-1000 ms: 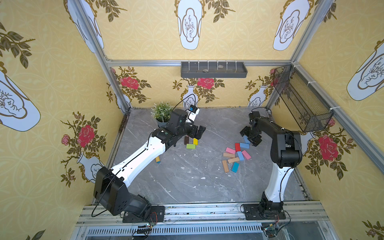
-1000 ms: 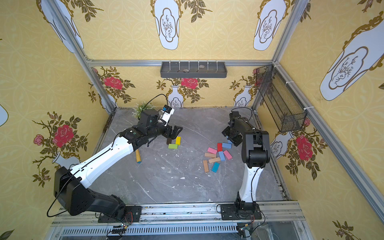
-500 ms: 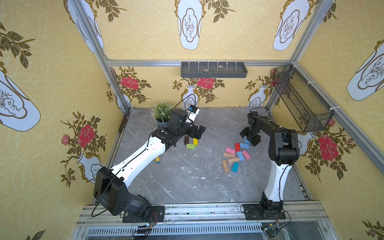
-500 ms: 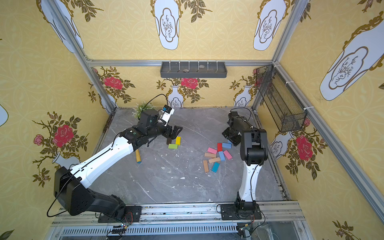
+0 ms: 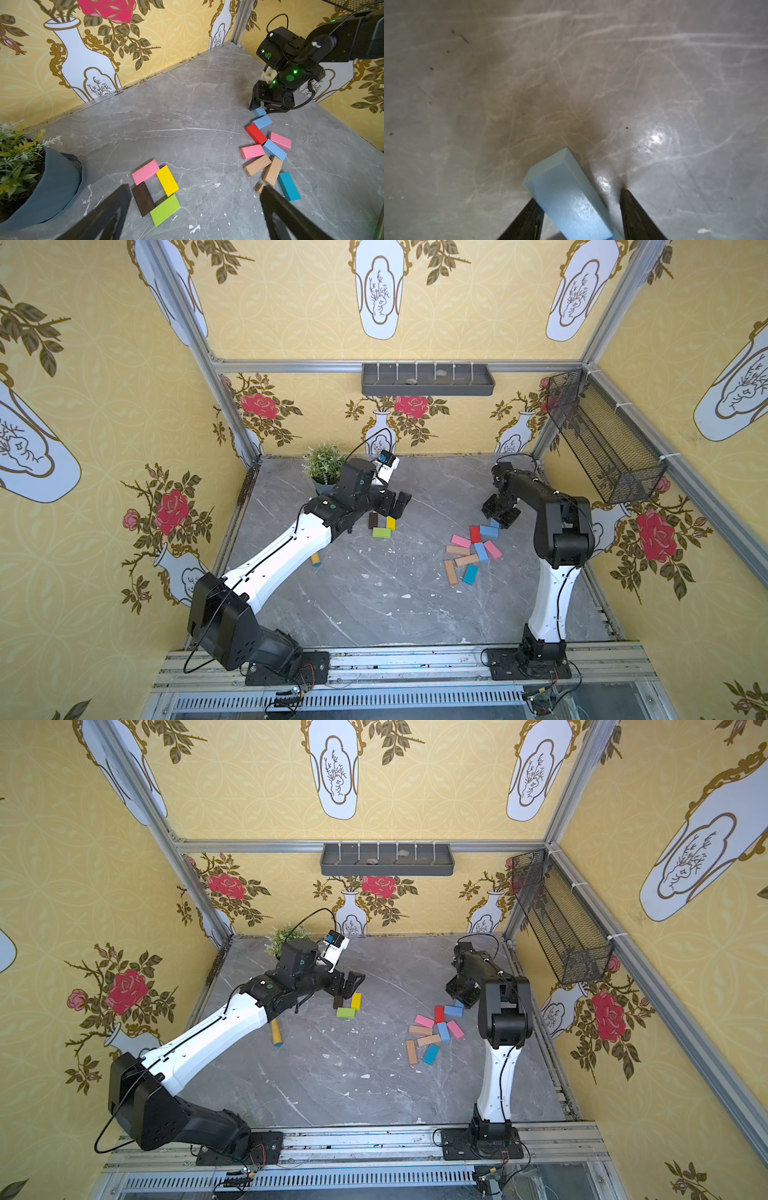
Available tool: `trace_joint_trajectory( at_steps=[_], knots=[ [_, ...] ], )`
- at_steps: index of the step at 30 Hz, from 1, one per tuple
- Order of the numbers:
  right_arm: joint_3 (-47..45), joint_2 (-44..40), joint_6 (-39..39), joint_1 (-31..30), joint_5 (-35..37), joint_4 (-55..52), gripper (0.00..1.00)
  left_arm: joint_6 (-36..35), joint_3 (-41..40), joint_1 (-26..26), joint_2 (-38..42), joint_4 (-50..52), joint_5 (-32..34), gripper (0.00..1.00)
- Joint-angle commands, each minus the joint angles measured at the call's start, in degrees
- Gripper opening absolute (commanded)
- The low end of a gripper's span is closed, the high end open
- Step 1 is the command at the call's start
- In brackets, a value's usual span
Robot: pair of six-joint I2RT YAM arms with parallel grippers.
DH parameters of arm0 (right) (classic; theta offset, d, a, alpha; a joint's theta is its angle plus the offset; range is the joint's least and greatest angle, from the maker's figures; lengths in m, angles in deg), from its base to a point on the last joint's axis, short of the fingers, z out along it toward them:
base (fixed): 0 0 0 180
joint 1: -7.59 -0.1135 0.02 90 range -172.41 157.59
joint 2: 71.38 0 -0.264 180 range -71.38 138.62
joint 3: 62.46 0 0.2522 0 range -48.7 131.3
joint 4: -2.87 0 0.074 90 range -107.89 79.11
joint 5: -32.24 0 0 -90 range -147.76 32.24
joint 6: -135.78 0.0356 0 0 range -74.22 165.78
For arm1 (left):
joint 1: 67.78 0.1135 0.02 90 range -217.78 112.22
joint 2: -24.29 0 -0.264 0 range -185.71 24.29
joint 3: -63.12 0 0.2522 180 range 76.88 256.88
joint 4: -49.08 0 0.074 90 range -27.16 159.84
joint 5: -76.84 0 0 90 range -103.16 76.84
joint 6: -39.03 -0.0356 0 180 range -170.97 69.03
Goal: Assemble the number 8 with building blocks
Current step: Pick up the building block from the center of the board, then assemble the building block at the center of the board.
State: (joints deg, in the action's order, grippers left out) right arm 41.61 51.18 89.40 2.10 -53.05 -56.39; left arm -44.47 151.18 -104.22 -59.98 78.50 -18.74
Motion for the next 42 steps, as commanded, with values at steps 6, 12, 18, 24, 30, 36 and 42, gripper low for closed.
trace_joint_trajectory(
  at_steps=[6,12,18,24,30,36,42],
  knots=[
    [-0.3,1.4,-1.6,-0.6,0.4,2.3,0.41,0.0,-0.2,0.0,-0.4,-0.5,0.7,1.00],
    [-0.7,0.4,-2.9,-1.0,1.1,3.3,0.28,0.6,-0.7,0.0,0.6,-0.7,3.2,1.00],
    [-1.2,-3.3,-5.8,-2.6,3.0,4.5,0.19,2.0,-2.6,0.1,3.0,-1.8,7.8,1.00],
    [0.2,-7.8,-9.8,-10.8,4.7,3.7,0.19,4.2,-5.5,2.2,6.5,-3.6,8.9,1.00],
    [1.6,-9.8,-9.6,-22.8,3.3,1.8,0.22,6.9,-10.4,6.8,11.4,-5.1,7.5,1.00],
    [3.0,-7.2,-5.1,-36.2,2.3,0.3,0.24,8.3,-13.9,10.8,15.3,-5.1,7.2,1.00],
    [7.7,-0.9,-1.5,-44.9,0.6,-0.6,0.25,9.8,-16.0,14.3,17.6,-5.8,6.2,1.00]
  ],
)
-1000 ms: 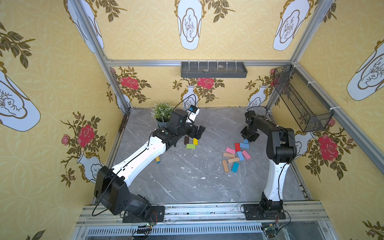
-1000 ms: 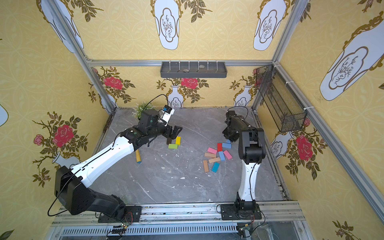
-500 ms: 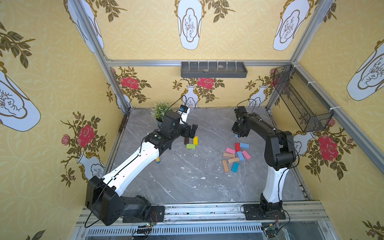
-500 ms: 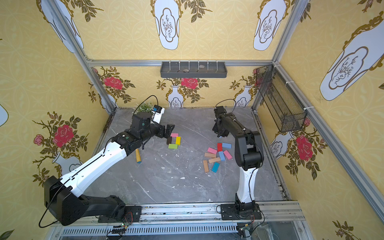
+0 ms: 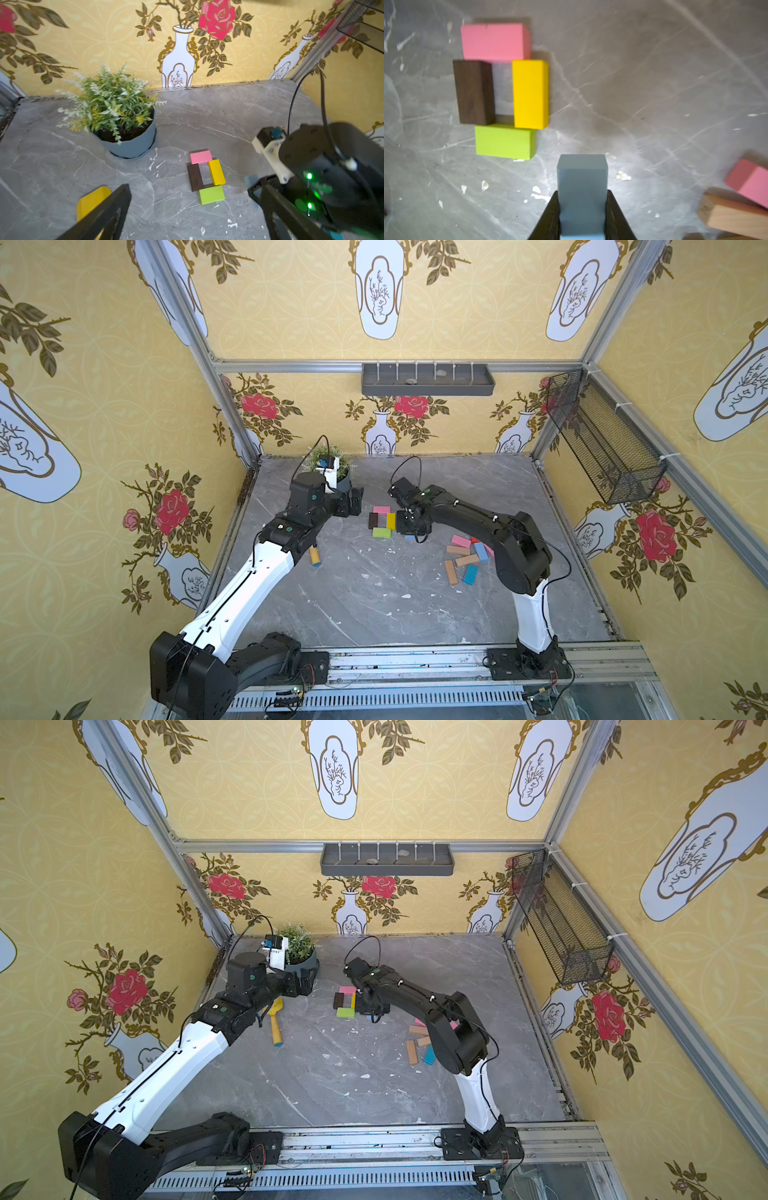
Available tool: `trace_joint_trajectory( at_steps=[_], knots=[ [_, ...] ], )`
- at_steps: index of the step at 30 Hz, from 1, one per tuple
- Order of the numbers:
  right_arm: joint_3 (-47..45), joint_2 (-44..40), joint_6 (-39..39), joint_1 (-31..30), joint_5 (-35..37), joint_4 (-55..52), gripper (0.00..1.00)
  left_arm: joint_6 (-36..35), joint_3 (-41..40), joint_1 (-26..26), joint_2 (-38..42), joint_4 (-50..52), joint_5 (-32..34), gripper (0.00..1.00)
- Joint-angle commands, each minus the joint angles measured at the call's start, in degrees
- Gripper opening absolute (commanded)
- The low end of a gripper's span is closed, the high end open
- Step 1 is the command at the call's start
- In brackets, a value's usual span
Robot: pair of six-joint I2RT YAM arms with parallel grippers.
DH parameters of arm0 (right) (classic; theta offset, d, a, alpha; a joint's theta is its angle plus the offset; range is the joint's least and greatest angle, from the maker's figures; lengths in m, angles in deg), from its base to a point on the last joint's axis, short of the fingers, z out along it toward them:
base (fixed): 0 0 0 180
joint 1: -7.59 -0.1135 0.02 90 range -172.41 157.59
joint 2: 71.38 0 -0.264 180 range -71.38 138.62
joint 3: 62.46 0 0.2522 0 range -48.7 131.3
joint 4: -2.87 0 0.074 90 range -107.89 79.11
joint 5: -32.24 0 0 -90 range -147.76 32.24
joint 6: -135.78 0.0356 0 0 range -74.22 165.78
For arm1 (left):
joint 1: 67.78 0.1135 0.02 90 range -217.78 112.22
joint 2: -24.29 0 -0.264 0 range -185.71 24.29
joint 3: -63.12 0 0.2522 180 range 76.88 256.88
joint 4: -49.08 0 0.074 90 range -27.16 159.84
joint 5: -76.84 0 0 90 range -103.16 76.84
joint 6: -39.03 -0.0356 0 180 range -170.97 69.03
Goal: Assemble the number 8 with building blocks
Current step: Assemble the building block at the center of the board.
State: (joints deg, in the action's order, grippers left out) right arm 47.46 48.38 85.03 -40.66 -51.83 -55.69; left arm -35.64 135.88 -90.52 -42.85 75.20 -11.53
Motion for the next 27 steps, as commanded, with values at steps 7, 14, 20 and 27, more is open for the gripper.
trace_joint_trajectory(
  at_steps=[7,14,20,27],
  knots=[
    [7.7,8.5,5.2,-6.9,-3.0,-1.3,0.26,1.4,-1.5,1.5,0.9,-2.6,-0.9,1.00],
    [11.1,12.7,6.0,-7.9,-5.0,-0.8,0.27,1.7,-2.1,1.9,1.5,-3.0,-0.6,1.00],
    [12.8,14.7,6.3,-8.1,-5.8,-0.3,0.30,1.6,-2.3,2.1,1.6,-3.2,-0.4,1.00],
    [14.1,16.4,6.5,-8.1,-6.8,0.1,0.33,1.7,-2.6,2.3,1.8,-3.5,-0.2,1.00]
  ],
)
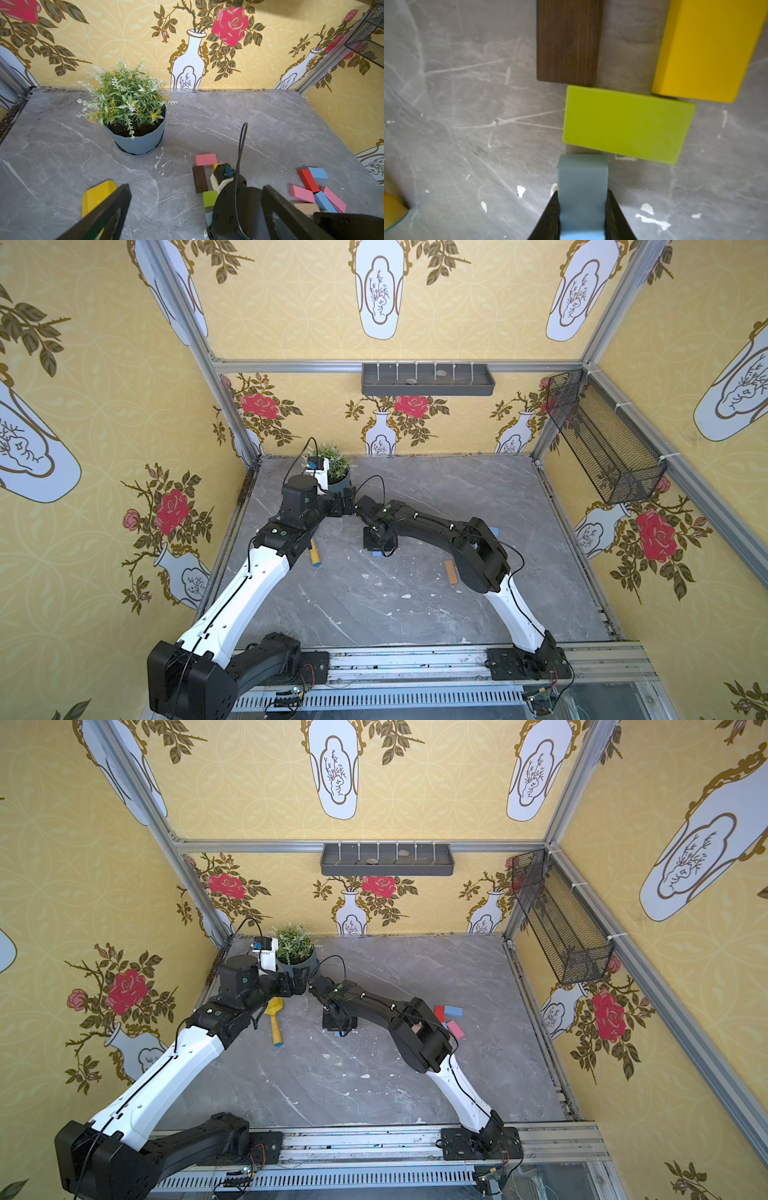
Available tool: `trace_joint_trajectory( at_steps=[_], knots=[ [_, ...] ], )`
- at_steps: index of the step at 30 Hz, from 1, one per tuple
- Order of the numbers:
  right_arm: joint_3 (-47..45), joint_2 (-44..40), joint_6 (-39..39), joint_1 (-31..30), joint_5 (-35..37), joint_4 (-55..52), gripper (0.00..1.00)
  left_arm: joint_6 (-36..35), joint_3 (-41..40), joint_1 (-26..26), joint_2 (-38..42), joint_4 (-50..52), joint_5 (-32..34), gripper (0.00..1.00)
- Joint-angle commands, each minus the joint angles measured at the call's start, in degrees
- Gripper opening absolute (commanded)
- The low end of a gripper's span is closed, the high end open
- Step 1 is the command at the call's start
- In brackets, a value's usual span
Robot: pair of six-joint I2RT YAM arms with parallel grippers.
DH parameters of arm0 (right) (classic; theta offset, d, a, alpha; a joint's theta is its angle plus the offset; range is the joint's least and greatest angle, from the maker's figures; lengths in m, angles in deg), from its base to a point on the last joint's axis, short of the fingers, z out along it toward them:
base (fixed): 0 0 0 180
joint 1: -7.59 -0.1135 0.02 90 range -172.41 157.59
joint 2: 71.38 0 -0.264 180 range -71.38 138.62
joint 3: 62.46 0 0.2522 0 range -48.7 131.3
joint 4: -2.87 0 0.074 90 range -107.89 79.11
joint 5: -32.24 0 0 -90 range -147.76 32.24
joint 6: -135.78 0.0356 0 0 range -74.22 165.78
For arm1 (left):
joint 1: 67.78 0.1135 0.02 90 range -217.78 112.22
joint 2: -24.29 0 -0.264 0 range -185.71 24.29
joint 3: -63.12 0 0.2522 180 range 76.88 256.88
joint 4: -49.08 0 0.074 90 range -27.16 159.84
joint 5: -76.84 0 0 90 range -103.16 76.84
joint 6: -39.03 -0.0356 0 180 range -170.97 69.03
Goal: Assemble the number 8 with building blocks
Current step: Assemble the building block at the center of the board.
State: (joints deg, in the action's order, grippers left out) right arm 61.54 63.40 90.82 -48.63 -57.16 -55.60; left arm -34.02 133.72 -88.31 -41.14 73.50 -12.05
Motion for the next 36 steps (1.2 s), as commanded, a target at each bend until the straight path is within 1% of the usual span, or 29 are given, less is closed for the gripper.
trace_joint_trajectory(
  at_steps=[1,6,11,14,19,28,36],
  knots=[
    [0.2,1.5,0.8,-0.2,-1.5,0.1,0.33,0.0,-0.5,0.1,0.1,-1.8,0.3,1.00],
    [0.9,2.1,1.2,0.0,-1.6,0.1,0.36,0.0,-0.5,0.2,-0.1,-1.8,0.3,1.00],
    [1.2,2.5,1.4,0.0,-2.0,0.1,0.43,-0.1,-0.4,0.3,-0.1,-1.9,0.3,1.00],
    [1.3,2.4,1.7,0.0,-2.1,0.0,0.45,-0.2,-0.6,0.2,-0.1,-1.8,0.3,1.00],
    [1.2,1.8,2.0,0.0,-1.8,-0.3,0.46,-0.1,-0.5,0.4,0.0,-1.8,0.1,1.00],
    [-0.5,-1.7,3.2,0.2,-1.2,0.0,0.46,0.0,-0.7,0.4,0.0,-1.9,0.0,1.00],
    [-4.2,-10.0,2.1,0.3,-0.1,2.9,0.62,0.0,-0.8,0.4,0.2,-1.9,0.0,1.00]
  ],
)
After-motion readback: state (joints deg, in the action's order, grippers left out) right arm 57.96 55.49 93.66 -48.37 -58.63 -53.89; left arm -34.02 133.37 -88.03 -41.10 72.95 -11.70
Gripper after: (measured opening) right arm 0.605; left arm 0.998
